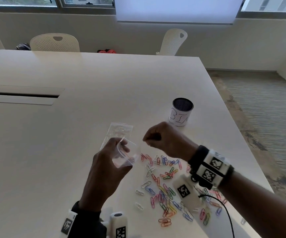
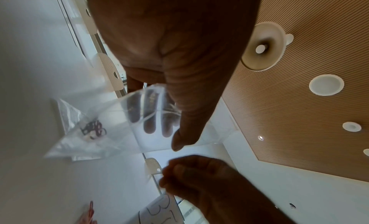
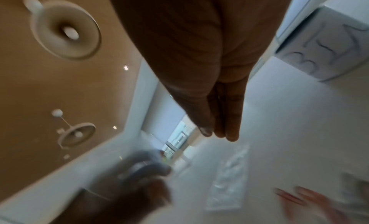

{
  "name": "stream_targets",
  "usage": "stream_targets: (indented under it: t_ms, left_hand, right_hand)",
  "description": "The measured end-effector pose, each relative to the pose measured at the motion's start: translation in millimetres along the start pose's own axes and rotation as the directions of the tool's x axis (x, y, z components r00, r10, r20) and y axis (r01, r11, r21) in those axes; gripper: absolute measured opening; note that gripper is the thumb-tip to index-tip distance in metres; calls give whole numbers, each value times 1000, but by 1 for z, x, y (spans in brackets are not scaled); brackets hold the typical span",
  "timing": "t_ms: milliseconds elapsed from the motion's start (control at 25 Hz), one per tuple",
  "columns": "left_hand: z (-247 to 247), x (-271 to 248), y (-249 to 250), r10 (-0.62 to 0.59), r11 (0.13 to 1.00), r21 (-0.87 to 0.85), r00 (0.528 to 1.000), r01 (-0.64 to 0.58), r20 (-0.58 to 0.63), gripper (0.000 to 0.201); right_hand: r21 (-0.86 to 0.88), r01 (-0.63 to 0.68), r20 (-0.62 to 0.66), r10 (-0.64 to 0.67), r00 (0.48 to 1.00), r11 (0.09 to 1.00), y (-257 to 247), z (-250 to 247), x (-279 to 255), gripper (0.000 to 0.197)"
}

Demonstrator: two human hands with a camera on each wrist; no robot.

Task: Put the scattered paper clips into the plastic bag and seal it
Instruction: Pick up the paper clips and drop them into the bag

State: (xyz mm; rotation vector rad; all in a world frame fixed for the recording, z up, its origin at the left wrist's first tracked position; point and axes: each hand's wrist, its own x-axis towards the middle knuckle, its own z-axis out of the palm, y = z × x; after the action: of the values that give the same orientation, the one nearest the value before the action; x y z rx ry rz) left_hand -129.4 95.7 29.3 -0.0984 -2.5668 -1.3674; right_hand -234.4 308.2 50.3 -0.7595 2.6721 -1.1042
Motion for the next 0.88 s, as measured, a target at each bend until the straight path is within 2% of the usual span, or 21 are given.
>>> stream_targets:
  t_ms: [120, 280, 440, 520, 720, 880]
  left_hand:
    - [-8, -1, 0, -20, 1000, 6, 999, 20, -26, 44]
    - [-7, -4, -1, -28, 999, 39, 999, 30, -32, 46]
    - [-5, -4, -1, -32, 999, 17, 999, 33, -32, 45]
    - [-3, -3, 0, -32, 999, 22, 999, 33, -25, 45]
    - [2, 0, 1, -27, 999, 17, 1000, 27, -9, 45]
    - [6, -1, 3, -22, 1000, 19, 1000, 22, 7, 45]
  right_hand:
    - [-235, 90, 239, -32, 971, 968, 25, 36, 10, 28]
    - [-300, 196, 406, -61, 912, 934, 48, 61, 10, 43]
    - [-348, 265, 526, -46, 849, 899, 56, 61, -16, 63]
    - [-353, 279, 533, -53, 844, 893, 55, 57, -33, 67]
    - [-345, 338, 379, -200, 904, 876, 56, 53, -56, 40]
    - [-418, 343, 353, -197, 915, 841, 53, 54, -61, 31]
